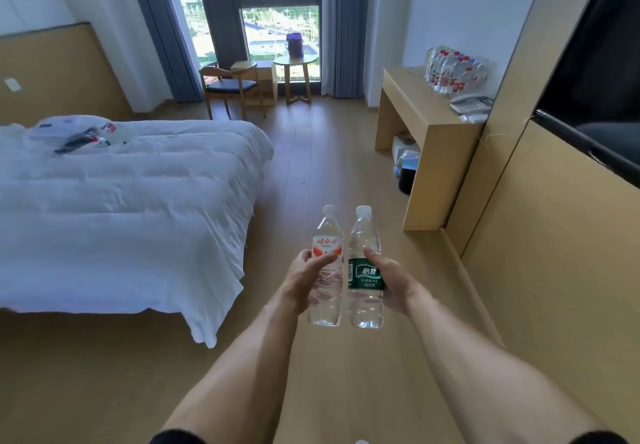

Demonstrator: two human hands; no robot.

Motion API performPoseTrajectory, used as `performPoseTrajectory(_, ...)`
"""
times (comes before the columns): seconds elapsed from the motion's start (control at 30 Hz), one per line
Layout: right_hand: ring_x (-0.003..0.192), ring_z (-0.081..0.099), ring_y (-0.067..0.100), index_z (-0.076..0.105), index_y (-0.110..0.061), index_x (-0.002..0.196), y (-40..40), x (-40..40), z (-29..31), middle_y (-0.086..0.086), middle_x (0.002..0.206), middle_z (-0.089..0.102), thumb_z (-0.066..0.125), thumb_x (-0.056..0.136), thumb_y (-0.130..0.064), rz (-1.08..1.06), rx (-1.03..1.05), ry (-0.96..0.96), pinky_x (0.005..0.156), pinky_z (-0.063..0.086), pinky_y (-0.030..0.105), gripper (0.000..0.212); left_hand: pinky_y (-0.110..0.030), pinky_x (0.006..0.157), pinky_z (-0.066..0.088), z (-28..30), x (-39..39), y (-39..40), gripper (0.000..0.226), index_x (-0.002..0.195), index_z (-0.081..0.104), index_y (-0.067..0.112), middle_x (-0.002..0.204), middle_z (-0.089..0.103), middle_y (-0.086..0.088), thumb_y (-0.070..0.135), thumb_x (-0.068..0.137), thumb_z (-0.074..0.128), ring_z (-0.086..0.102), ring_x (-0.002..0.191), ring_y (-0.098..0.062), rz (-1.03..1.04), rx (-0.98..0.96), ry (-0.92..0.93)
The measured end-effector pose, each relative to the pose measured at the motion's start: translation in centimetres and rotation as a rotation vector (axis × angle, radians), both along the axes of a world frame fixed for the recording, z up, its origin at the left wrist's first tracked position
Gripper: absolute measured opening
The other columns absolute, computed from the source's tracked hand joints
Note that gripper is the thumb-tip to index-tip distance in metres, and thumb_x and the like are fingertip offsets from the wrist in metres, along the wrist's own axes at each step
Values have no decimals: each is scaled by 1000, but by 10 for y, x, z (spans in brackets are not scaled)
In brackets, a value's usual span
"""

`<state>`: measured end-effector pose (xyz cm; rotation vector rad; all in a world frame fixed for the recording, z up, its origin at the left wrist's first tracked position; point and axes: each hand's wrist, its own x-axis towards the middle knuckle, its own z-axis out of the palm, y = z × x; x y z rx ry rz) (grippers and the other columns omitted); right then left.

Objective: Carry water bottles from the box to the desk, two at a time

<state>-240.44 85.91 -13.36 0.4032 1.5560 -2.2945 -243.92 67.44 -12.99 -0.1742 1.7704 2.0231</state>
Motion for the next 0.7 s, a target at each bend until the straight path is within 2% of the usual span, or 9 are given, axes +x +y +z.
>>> performPoseTrajectory(0.13,110,60,43,50,5,137,24,-84,11,34,134,55,60,89,-44,37,-8,11,108,41,62,69,-57,93,56,13,-71,17,55,123,54,8,116,70,-21,27,80,83,71,102,-40,61,47,-4)
performPoseTrajectory(0.3,108,60,41,50,3,138,42,-164,16,34,134,55,62,86,-44,58,-19,11,106,43,61,71,-61,96,53,12,-146,30,52,124,54,8,117,69,-23,24,83,81,69,106,-42,105,53,-19)
performPoseTrajectory(0.47,113,55,43,45,3,142,58,-239,8,35,140,49,57,95,-40,41,-26,0,111,36,64,64,-61,96,52,-1,-226,41,52,125,54,7,118,69,-23,22,83,81,69,106,-43,95,74,-38)
performPoseTrajectory(0.7,112,58,43,45,0,141,76,-379,-3,33,138,53,53,100,-39,-37,-6,9,107,42,62,57,-63,96,52,-16,-386,63,55,126,52,6,117,68,-24,18,81,82,68,106,-44,25,96,-23)
